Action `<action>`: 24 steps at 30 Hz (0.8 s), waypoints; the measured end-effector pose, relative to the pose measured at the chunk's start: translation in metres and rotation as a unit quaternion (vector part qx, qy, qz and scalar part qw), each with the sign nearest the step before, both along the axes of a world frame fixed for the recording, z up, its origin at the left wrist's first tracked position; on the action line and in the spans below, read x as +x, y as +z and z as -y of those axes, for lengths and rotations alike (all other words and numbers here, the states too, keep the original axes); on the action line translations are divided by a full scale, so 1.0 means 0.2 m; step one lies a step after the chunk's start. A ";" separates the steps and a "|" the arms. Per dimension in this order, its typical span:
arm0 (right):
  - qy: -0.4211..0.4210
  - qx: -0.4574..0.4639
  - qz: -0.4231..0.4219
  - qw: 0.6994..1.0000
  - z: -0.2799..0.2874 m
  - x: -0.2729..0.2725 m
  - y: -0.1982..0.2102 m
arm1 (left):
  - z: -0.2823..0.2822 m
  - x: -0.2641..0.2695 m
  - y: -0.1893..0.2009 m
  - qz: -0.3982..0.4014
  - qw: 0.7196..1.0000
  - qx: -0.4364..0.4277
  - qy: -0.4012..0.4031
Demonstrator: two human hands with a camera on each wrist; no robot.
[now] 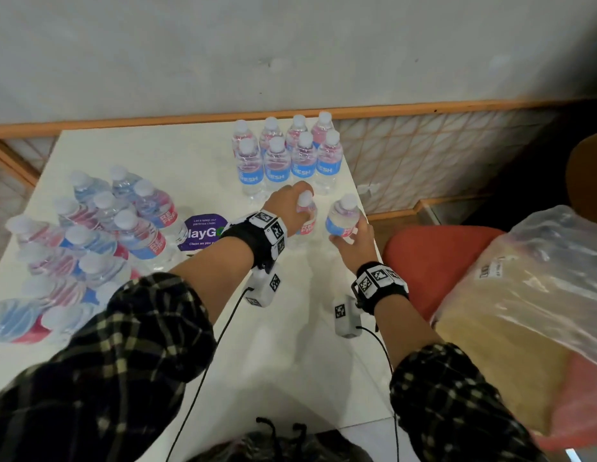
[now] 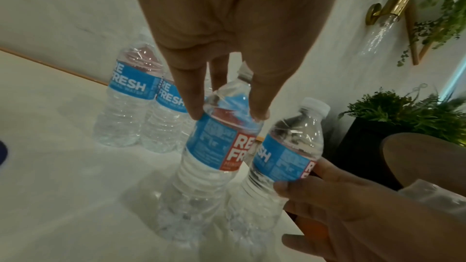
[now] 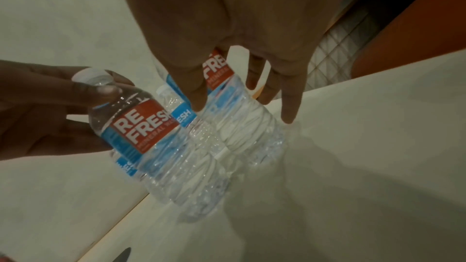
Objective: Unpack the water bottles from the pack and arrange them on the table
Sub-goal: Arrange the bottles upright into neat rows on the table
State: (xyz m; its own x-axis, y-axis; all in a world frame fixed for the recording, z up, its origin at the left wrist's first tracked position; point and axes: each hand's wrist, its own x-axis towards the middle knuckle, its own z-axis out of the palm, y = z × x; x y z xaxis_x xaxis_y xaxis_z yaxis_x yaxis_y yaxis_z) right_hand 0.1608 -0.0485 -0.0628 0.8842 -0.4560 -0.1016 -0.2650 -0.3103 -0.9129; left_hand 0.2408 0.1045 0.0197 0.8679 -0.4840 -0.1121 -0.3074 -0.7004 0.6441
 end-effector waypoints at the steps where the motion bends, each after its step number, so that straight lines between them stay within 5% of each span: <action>1: 0.010 -0.006 0.008 1.000 0.00 0.02 0.01 | 0.01 0.01 -0.01 0.002 1.000 -0.005 0.016; 11: -0.003 0.063 -0.011 0.998 0.06 0.16 0.00 | 0.12 0.07 -0.11 0.008 0.986 -0.104 0.128; 15: 0.003 0.063 0.002 0.998 0.05 0.19 -0.03 | 0.11 0.08 -0.13 -0.068 0.974 -0.175 0.126; 20: -0.040 0.092 -0.028 0.995 0.05 0.23 -0.11 | 0.07 0.13 -0.19 -0.098 0.990 -0.038 0.093; 24: -0.048 0.089 -0.044 0.994 0.06 0.28 -0.16 | 0.05 0.17 -0.22 -0.096 0.990 -0.023 0.099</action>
